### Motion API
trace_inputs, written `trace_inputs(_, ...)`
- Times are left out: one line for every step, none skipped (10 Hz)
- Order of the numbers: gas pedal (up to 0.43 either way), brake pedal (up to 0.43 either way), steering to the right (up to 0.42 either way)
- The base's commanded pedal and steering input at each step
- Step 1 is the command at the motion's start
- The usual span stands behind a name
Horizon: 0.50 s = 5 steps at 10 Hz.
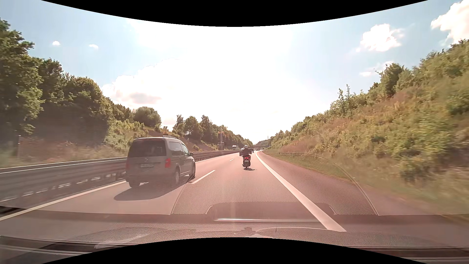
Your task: Follow the waypoints while adhering to traffic rules and regulations
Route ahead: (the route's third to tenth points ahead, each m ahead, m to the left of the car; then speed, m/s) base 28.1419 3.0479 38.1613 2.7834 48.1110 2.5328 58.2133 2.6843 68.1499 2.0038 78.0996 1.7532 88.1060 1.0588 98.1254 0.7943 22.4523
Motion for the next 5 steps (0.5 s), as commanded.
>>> trace_inputs(0.287, 0.012, 0.002)
trace_inputs(0.287, 0.012, 0.003)
trace_inputs(0.280, 0.012, 0.004)
trace_inputs(0.268, 0.012, 0.005)
trace_inputs(0.248, 0.012, 0.005)
